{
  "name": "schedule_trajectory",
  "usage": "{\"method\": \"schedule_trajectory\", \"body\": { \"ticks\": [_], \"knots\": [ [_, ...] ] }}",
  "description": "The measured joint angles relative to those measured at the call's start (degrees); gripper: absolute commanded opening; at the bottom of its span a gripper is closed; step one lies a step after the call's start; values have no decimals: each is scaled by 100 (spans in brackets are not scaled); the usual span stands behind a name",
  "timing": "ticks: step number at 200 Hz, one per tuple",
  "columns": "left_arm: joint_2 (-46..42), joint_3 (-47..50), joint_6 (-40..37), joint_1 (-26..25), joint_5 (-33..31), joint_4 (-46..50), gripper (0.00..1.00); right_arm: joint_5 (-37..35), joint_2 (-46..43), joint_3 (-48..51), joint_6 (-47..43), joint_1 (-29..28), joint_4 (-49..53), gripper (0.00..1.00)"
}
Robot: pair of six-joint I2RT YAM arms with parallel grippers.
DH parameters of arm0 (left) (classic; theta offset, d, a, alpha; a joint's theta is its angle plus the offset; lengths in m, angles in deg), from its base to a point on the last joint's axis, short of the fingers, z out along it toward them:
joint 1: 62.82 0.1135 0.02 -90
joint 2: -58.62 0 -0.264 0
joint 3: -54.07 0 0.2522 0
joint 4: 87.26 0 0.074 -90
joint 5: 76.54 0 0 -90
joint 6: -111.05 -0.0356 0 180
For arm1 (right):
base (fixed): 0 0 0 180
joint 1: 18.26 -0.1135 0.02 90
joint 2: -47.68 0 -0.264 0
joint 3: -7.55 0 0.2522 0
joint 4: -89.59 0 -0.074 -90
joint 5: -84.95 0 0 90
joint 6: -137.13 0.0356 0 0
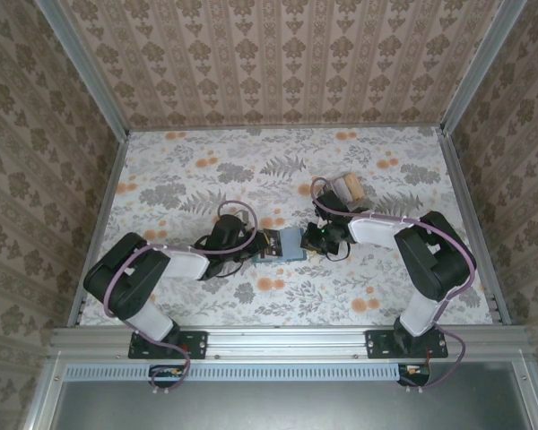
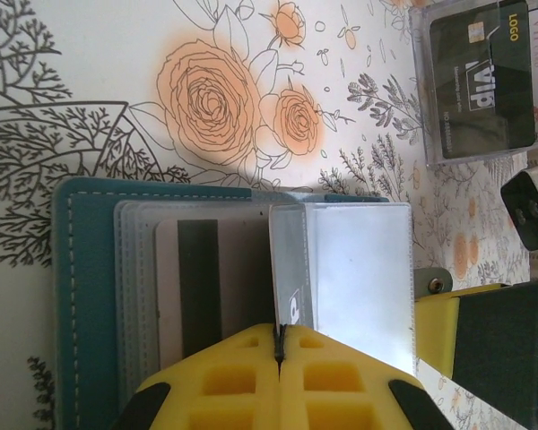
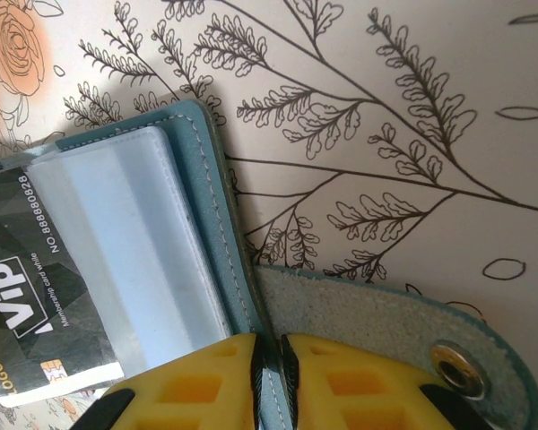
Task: Put the credit cards into the card holder
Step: Insert the credit card into the card slot.
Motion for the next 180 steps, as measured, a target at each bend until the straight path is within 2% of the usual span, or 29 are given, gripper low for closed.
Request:
{"method": "schedule_trajectory", "body": {
  "ticks": [123, 180],
  "knots": [
    [321, -96, 0, 0, 382, -345, 0, -63, -4, -15, 15, -31, 24, 20],
    [321, -96, 0, 4, 380, -341, 0, -170, -4, -151, -13, -90, 199, 27]
  ]
}}
